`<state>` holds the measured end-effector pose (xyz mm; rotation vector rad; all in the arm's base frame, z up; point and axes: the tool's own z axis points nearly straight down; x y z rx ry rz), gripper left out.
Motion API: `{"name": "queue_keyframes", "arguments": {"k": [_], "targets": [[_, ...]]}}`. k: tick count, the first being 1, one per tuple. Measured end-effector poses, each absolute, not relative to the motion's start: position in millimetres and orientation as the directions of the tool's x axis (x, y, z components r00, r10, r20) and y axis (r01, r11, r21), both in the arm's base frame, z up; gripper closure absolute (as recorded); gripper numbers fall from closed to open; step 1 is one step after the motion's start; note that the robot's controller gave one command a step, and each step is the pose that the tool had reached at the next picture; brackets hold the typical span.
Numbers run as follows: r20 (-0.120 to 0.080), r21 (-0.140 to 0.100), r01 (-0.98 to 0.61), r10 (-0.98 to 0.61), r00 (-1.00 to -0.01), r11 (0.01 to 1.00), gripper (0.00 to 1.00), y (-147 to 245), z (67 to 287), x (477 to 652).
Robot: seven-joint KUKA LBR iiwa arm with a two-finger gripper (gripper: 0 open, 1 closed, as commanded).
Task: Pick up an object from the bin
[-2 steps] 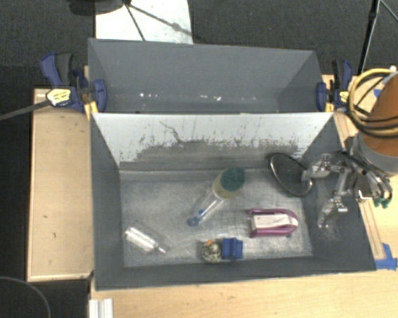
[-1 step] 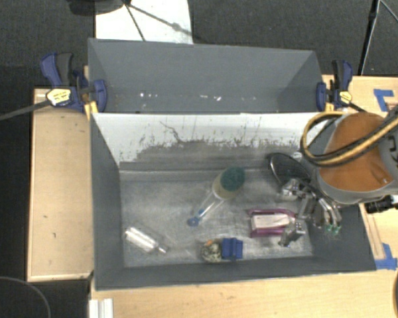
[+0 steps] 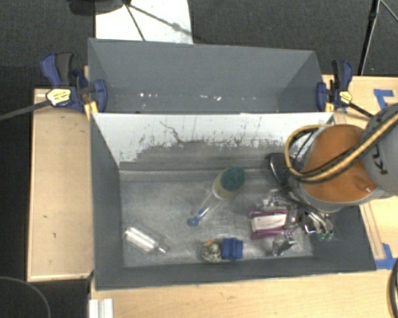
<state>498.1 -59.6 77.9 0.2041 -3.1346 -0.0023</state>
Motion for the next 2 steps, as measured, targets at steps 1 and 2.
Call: {"name": "queue_keyframes", "arguments": {"k": [1, 2], "targets": [[-0.001, 0.0, -0.132, -0.132, -0.991, 0.991, 1.0, -60.2, 78.4, 498.4], [-0.009, -0.002, -0.145, -0.145, -0.989, 0.989, 1.0, -45.9, 222.6, 498.3]]}}
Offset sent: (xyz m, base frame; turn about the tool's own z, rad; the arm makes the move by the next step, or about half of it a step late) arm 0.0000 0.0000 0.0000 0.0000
